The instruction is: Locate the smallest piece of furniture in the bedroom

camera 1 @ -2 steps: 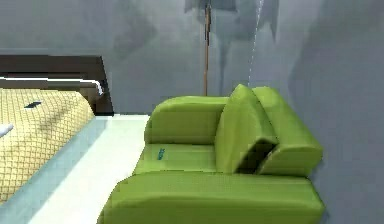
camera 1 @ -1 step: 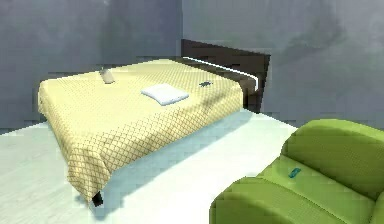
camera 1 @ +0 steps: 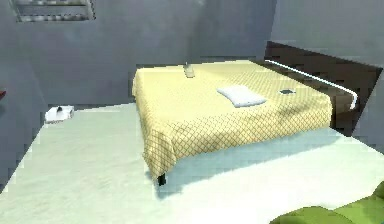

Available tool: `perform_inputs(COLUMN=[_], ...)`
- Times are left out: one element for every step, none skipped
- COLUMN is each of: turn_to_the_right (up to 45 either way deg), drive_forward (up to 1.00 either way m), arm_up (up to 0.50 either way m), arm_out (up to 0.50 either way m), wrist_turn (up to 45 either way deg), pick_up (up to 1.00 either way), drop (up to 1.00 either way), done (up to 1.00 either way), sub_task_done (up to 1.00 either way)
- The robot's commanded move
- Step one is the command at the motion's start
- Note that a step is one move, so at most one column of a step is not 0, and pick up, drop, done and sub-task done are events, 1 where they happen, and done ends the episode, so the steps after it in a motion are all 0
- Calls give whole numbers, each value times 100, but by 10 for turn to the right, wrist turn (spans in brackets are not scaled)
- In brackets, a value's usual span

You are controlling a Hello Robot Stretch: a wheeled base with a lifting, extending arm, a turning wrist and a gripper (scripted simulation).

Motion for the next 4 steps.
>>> perform_inputs(turn_to_the_right=[0, 150, 0, 450], drive_forward=[45, 0, 50, 0], arm_up=[0, 0, 0, 0], arm_out=[0, 0, 0, 0], wrist_turn=[0, 0, 0, 0], pick_up=[0, 0, 0, 0], drop=[0, 0, 0, 0], done=[0, 0, 0, 0], sub_task_done=[0, 0, 0, 0])
